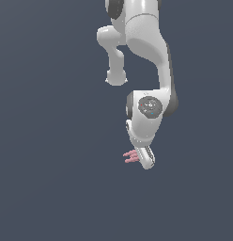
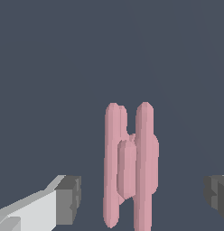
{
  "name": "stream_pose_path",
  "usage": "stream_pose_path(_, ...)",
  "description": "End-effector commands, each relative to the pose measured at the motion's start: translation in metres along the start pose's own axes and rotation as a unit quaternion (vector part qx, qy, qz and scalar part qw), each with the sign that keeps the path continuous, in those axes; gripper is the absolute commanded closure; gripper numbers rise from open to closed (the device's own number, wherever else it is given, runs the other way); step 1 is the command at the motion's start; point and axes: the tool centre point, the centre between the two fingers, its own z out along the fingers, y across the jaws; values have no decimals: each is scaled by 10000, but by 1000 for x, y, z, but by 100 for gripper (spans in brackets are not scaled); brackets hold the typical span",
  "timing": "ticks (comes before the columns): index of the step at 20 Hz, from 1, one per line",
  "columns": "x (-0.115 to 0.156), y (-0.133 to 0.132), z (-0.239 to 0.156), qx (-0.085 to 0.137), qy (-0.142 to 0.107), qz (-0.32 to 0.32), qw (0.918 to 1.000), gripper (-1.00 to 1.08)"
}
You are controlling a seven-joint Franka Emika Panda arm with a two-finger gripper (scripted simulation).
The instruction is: Pick up the object and move it to a goal position.
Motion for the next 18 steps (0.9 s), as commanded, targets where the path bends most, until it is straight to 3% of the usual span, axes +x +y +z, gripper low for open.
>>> stream_pose_path(1, -1, -1, 1, 1, 2, 82, 10000, -92)
stream_pose_path(9, -1, -1, 8, 0, 2, 92, 10000, -92)
stream_pose_path(18, -1, 0, 48, 0, 2, 111, 9999, -92)
